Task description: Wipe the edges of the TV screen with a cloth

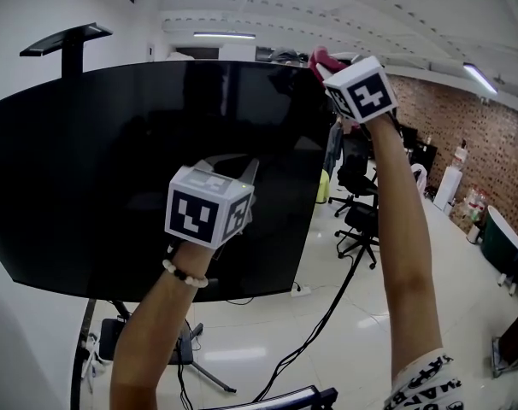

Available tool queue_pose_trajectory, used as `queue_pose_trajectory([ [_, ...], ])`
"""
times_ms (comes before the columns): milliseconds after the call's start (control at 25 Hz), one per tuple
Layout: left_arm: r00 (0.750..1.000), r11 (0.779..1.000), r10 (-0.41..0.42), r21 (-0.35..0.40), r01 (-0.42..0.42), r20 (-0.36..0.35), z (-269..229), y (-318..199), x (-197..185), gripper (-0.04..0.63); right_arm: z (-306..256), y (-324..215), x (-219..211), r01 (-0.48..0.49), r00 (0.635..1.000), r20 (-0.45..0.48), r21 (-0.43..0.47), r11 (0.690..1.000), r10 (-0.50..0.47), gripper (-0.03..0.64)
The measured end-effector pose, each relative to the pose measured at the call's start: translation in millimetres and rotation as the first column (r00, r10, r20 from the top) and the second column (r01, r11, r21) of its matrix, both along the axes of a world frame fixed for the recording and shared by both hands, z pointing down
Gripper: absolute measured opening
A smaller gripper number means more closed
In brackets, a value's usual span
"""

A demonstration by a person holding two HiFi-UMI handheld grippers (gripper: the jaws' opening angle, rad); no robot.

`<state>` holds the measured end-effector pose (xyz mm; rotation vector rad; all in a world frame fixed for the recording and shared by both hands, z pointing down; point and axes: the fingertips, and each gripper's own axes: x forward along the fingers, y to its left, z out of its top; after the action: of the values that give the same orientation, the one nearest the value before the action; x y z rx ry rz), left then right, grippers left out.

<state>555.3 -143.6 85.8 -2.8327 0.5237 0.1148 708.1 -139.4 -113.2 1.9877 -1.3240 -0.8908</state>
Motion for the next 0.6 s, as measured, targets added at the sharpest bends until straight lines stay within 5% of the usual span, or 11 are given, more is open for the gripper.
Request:
queue_pose_trajectory([
  [600,0.99,0.99,-0.14,0.028,0.139,0.007,-45,-65,-110,-0.014,1,-73,-138,0.069,0.997,-0.014,-0.053,0.996,-0.07,0.08],
])
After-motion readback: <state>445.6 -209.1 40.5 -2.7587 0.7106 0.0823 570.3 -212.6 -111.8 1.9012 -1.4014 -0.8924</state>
